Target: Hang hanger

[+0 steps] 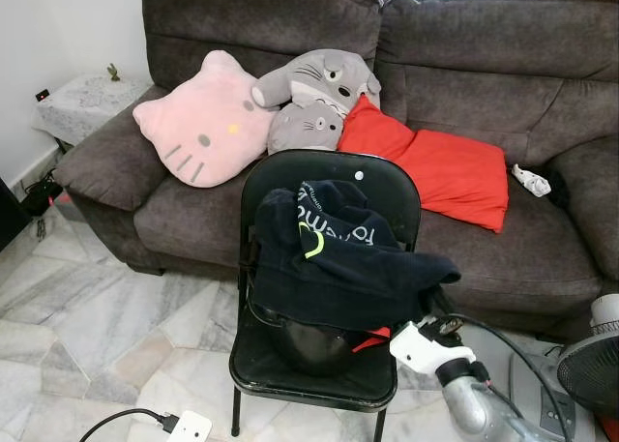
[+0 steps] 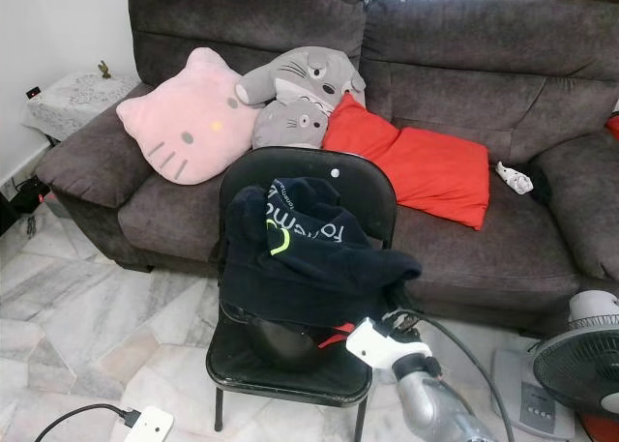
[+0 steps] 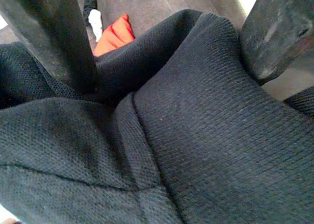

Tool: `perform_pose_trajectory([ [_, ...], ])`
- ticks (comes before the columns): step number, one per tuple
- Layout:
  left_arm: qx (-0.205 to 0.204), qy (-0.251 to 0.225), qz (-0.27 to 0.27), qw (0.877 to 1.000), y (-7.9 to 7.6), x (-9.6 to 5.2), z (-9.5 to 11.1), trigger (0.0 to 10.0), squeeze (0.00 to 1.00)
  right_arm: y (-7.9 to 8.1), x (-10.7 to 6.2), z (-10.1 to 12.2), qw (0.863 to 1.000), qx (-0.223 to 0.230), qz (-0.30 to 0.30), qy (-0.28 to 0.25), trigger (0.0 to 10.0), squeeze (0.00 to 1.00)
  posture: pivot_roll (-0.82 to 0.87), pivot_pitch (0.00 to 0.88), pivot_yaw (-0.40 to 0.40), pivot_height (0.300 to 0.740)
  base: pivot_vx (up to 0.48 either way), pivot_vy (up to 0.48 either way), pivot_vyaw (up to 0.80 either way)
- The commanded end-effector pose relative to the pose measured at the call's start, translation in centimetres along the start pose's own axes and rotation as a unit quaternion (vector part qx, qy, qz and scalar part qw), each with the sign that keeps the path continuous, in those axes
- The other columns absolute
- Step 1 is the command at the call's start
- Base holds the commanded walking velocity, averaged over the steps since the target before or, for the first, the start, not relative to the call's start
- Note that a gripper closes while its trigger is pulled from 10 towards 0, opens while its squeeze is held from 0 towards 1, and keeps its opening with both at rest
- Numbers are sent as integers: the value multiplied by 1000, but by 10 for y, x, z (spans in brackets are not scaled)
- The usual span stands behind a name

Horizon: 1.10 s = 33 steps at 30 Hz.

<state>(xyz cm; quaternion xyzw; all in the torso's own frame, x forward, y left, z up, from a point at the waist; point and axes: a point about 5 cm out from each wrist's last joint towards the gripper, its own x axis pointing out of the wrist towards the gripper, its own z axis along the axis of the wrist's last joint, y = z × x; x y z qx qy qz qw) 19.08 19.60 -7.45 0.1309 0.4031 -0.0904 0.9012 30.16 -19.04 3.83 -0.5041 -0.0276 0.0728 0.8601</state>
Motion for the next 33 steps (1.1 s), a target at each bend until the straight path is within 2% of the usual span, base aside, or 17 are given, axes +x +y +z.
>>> perform_pose_trajectory([
  [1, 2, 12, 1, 1000, 1, -2, -7, 10000, 0, 0, 1, 0, 1000, 1, 14, -3, 10000, 0, -123, 96, 8, 740, 0, 0, 0],
  [6, 3, 12, 1, 1000, 1, -2, -7, 10000, 0, 7, 1, 8, 999, 8, 43, -25, 10000, 0, -122, 95, 7, 740, 0, 0, 0],
  [7, 3, 12, 1, 1000, 1, -2, -7, 10000, 0, 13, -1, 11, 998, 8, 53, -35, 10000, 0, -123, 96, 7, 740, 0, 0, 0],
  [14, 3, 12, 0, 1000, 0, -2, -6, 10000, 0, 25, -10, 11, 996, 13, 76, -38, 10000, 0, -124, 97, 7, 740, 0, 0, 0],
  [25, 3, 12, 1, 1000, 0, -1, -6, 10000, 0, 22, -11, 8, 997, 18, 62, -33, 10000, 0, -124, 96, 6, 740, 0, 0, 0],
  [29, 3, 11, 0, 1000, 0, -1, -6, 10000, 0, 23, -12, 7, 998, 6, 59, -30, 10000, 0, -123, 96, 7, 740, 0, 0, 0],
  [33, 3, 11, 1, 1000, 0, -1, -6, 10000, 0, 13, -7, 4, 999, -9, 36, -26, 10000, 0, -121, 96, 7, 740, 0, 0, 0],
])
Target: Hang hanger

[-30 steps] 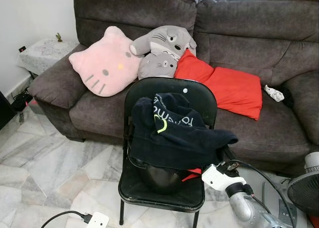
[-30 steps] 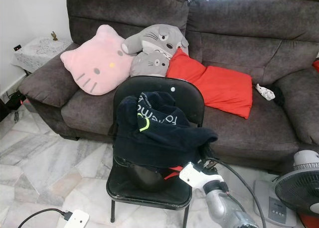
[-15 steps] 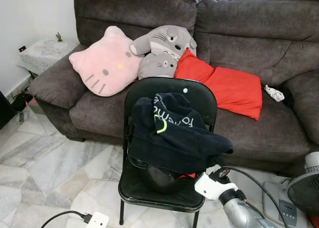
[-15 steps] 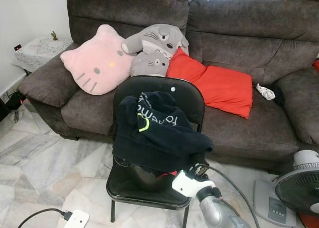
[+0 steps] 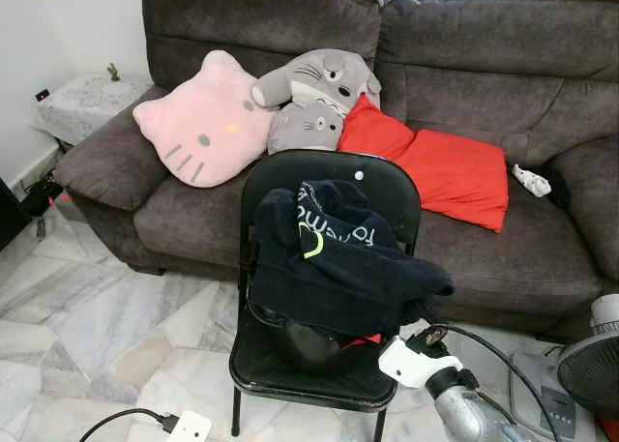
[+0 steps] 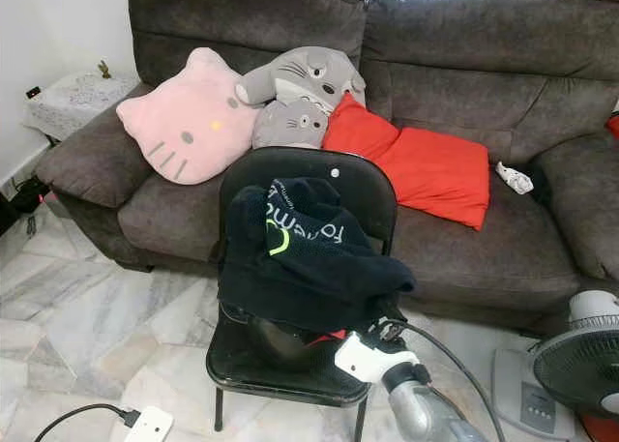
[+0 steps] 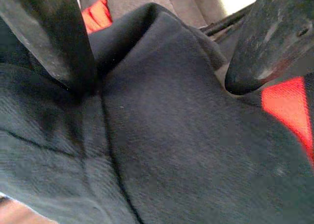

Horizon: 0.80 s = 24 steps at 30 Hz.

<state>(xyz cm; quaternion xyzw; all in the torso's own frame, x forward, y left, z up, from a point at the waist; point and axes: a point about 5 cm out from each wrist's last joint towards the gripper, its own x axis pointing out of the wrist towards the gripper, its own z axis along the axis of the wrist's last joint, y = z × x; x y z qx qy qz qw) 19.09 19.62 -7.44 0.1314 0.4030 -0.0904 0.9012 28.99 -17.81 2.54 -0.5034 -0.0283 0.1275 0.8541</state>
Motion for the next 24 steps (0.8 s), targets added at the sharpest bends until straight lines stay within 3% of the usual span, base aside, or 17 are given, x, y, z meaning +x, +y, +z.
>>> perform_pose_trajectory([
  [1, 3, 11, 1, 1000, 0, -1, -6, 10000, 0, -7, 3, -2, 1000, -9, -14, 3, 10000, 0, -121, 96, 7, 740, 0, 0, 0],
  [21, 4, 12, 0, 1000, 0, -2, -6, 10000, 0, -13, 9, 7, 998, -30, -41, -26, 10000, 0, -117, 95, 10, 740, 0, 0, 0],
  [24, 5, 12, -1, 1000, 0, -2, -6, 10000, 0, -16, 9, 2, 998, -41, -55, -10, 10000, 0, -117, 94, 11, 740, 0, 0, 0],
])
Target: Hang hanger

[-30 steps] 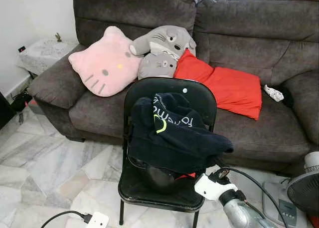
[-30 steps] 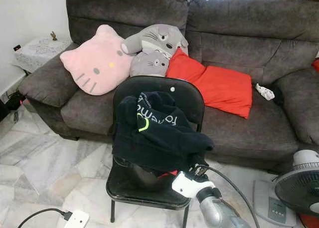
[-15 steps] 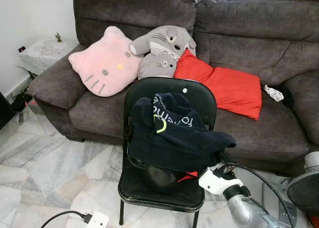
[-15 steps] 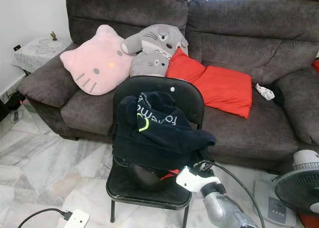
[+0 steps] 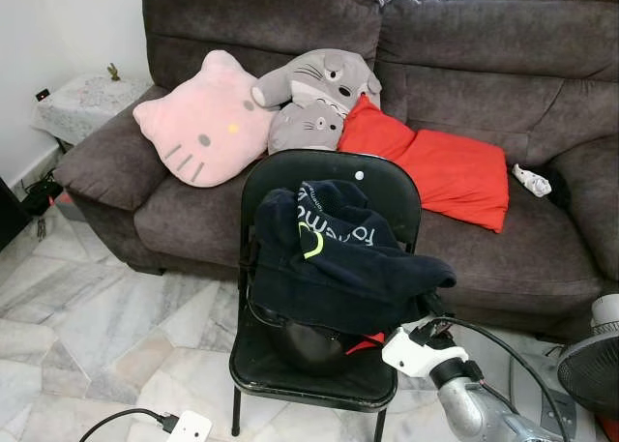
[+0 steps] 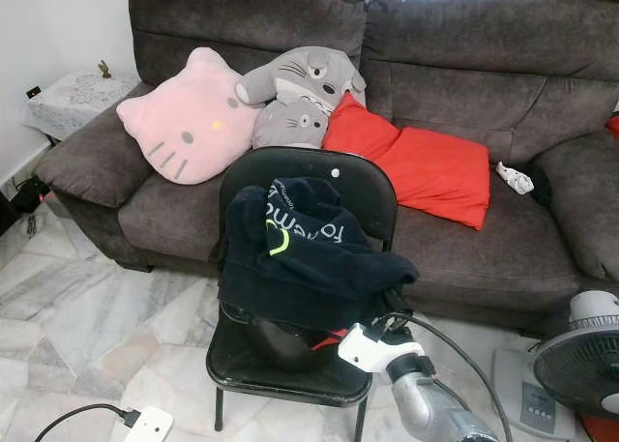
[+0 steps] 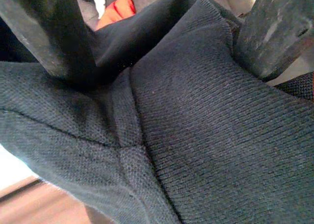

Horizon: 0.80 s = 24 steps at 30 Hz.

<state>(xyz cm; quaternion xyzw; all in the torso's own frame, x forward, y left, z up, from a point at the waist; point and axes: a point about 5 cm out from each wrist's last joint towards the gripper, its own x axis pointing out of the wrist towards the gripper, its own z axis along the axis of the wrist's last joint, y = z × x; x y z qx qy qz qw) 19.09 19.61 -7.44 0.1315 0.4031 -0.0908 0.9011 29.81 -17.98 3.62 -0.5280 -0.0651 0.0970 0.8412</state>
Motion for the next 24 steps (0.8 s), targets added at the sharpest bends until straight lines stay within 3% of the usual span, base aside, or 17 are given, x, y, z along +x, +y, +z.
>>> perform_pose_trajectory([
  [1, 5, 12, -1, 1000, 1, -2, -6, 10000, 0, -5, 3, -2, 1000, -10, -13, 8, 10000, 0, -117, 94, 11, 740, 0, 0, 0],
  [4, 5, 12, -3, 1000, 0, -2, -6, 10000, 0, -2, 0, -9, 999, -5, -4, 40, 10000, 0, -115, 92, 11, 740, 0, 0, 0],
  [15, 8, 12, -3, 1000, 1, -2, -7, 10000, 0, 0, 5, -2, 1000, 9, 11, 25, 10000, 0, -111, 93, 13, 740, 0, 0, 0],
  [17, 8, 12, -3, 1000, 1, -2, -7, 10000, 0, 0, 6, 0, 1000, 13, 9, 21, 0, 0, -111, 95, 14, 740, 0, 0, 0],
  [24, 8, 12, -2, 1000, 1, -2, -7, 10000, 0, 2, 6, 3, 1000, 19, 11, 14, 0, 0, -111, 99, 13, 740, 0, 0, 0],
])
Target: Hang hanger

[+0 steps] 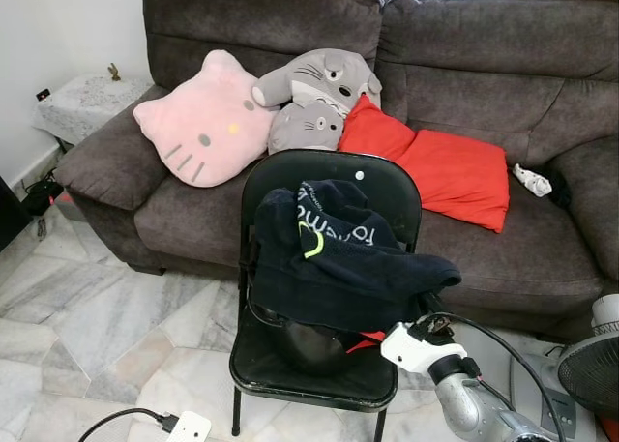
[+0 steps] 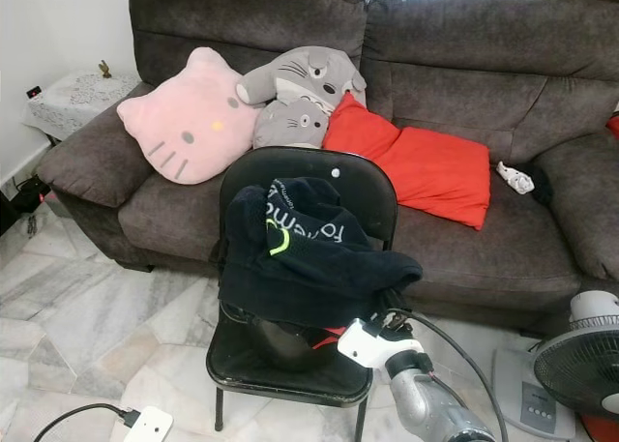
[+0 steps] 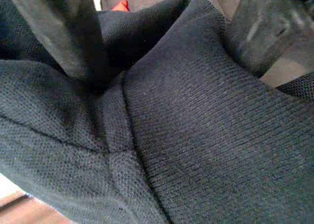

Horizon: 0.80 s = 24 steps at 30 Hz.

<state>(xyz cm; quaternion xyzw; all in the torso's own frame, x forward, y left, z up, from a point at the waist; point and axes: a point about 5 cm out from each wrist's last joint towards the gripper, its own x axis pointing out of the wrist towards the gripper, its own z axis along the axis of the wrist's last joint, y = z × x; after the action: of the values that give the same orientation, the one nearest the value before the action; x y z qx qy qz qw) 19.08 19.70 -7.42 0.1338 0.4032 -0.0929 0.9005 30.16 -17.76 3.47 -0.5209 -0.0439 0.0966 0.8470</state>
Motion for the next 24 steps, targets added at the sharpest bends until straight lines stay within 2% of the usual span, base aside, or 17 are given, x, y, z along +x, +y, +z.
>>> perform_pose_trajectory([
  [1, 6, 11, -1, 1000, 0, -2, -7, 10000, 0, 0, 2, 2, 1000, 8, 2, -3, 0, 0, -111, 99, 13, 740, 0, 0, 0],
  [14, 7, 10, 0, 1000, 0, -2, -6, 10000, 0, -5, 0, -5, 999, 20, -27, 23, 0, 0, -111, 100, 12, 740, 0, 0, 0],
  [24, 6, 10, 0, 1000, 0, -2, -6, 10000, 0, -15, -1, -11, 996, 45, -66, 41, 0, 0, -115, 98, 9, 740, 0, 0, 0],
])
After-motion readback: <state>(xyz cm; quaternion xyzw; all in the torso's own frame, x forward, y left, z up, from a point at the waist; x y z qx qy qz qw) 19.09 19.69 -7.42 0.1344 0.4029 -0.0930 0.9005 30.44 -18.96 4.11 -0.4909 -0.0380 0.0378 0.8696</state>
